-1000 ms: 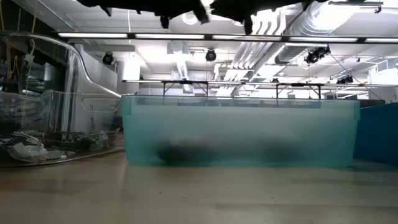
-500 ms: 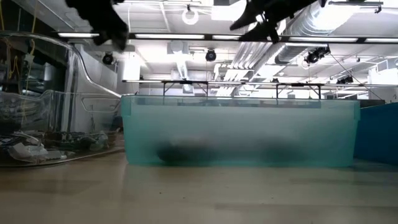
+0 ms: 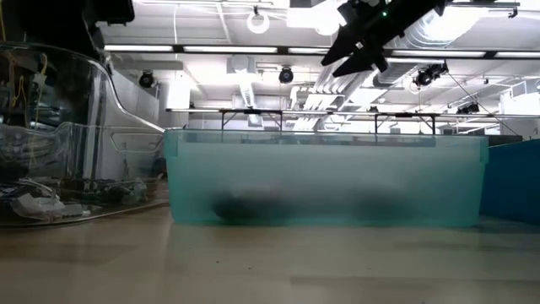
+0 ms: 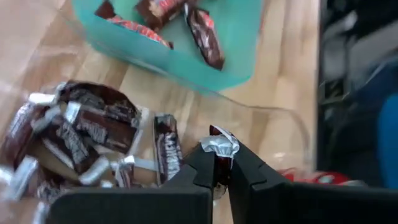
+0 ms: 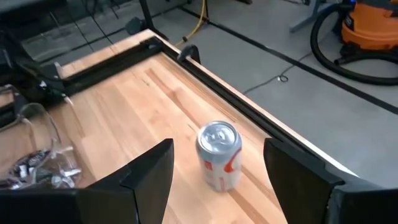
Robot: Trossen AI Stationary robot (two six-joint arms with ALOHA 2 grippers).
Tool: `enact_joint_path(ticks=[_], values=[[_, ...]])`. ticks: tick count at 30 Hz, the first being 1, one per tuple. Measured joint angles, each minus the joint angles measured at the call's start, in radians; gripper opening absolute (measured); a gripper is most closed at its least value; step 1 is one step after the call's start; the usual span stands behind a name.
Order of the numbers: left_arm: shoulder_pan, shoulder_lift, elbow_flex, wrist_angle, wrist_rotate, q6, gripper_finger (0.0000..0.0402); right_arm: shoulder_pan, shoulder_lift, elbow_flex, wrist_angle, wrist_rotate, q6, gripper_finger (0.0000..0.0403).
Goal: Organize candy in baskets
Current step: Put the brown white chocolate bar into the transparent bin
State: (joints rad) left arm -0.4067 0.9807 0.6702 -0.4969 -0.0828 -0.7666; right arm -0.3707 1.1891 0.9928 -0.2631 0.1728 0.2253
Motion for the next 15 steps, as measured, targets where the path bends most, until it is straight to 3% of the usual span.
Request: enact_joint_path(ticks=[8, 15], values=[[-0.002, 0.215, 0.015, 0.040, 0.032, 0.245, 0.0000, -0.038, 0.000, 0.000, -0.011, 0.000, -0.007, 0.0243], [-0.001, 0.344, 0.015, 0.032, 0.045, 0.288, 0.0000, -0.044, 0.000, 0.000, -0.019, 0.000, -0.009, 0.0243]])
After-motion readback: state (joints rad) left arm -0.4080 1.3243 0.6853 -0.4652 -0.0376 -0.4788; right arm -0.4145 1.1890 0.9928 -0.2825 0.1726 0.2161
